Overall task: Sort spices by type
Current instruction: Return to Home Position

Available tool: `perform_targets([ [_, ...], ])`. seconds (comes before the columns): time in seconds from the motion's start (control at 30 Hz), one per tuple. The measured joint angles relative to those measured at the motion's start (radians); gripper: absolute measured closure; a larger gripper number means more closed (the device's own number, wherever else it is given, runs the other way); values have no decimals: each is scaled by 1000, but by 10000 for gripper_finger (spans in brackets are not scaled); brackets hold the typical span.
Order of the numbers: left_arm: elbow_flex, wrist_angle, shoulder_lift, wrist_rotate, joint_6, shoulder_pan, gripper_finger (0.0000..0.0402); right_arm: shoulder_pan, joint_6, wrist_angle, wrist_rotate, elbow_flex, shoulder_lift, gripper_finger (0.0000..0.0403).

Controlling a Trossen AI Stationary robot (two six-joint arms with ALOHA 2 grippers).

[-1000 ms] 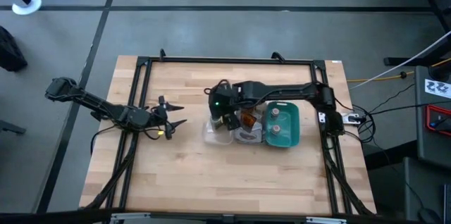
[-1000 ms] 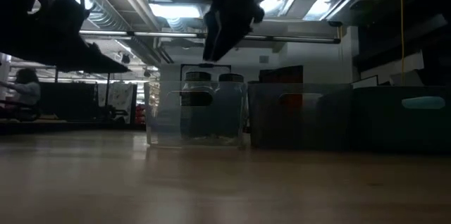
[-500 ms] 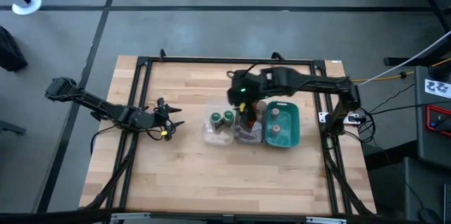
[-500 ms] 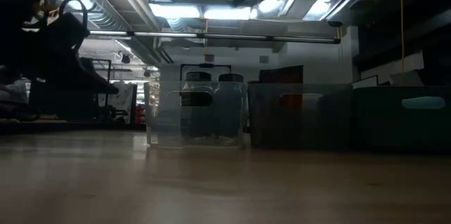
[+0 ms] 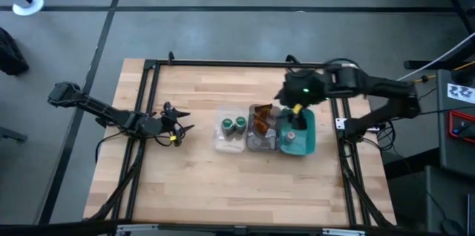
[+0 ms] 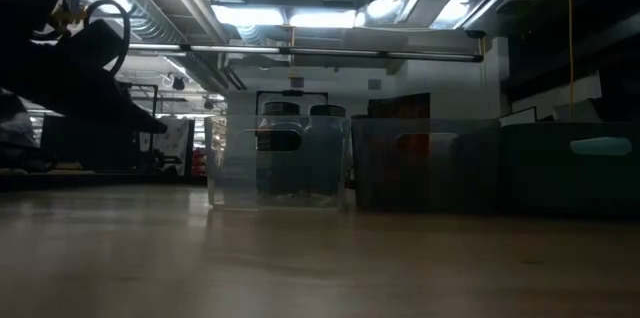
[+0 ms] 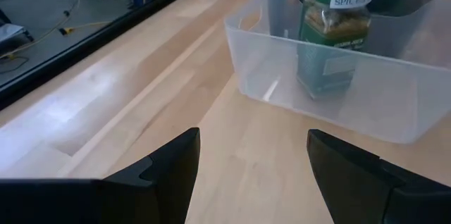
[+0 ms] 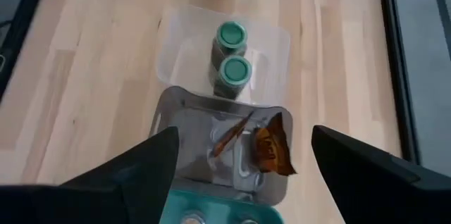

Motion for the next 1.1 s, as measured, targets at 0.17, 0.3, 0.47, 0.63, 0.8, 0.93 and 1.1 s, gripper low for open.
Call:
perform_targets([
  [0.17,0,0,-34,0,2,35,155,0,24,224,-6,-347,-237,79],
  [0.3,0,-5,-80,0,5,79,155,0,69,373,-5,-617,-436,79],
  [0.47,0,-38,-150,56,7,118,155,0,146,517,46,-897,-691,79],
  [0.63,0,-37,-227,86,19,139,155,0,199,616,73,-1084,-931,79],
  [0.8,0,-37,-325,111,37,154,155,0,204,633,73,-1195,-1118,79],
  [0.93,0,-37,-413,131,65,159,155,0,210,658,45,-1249,-1234,79],
  [1.1,0,-38,-509,136,96,158,155,0,224,686,27,-1270,-1333,79],
])
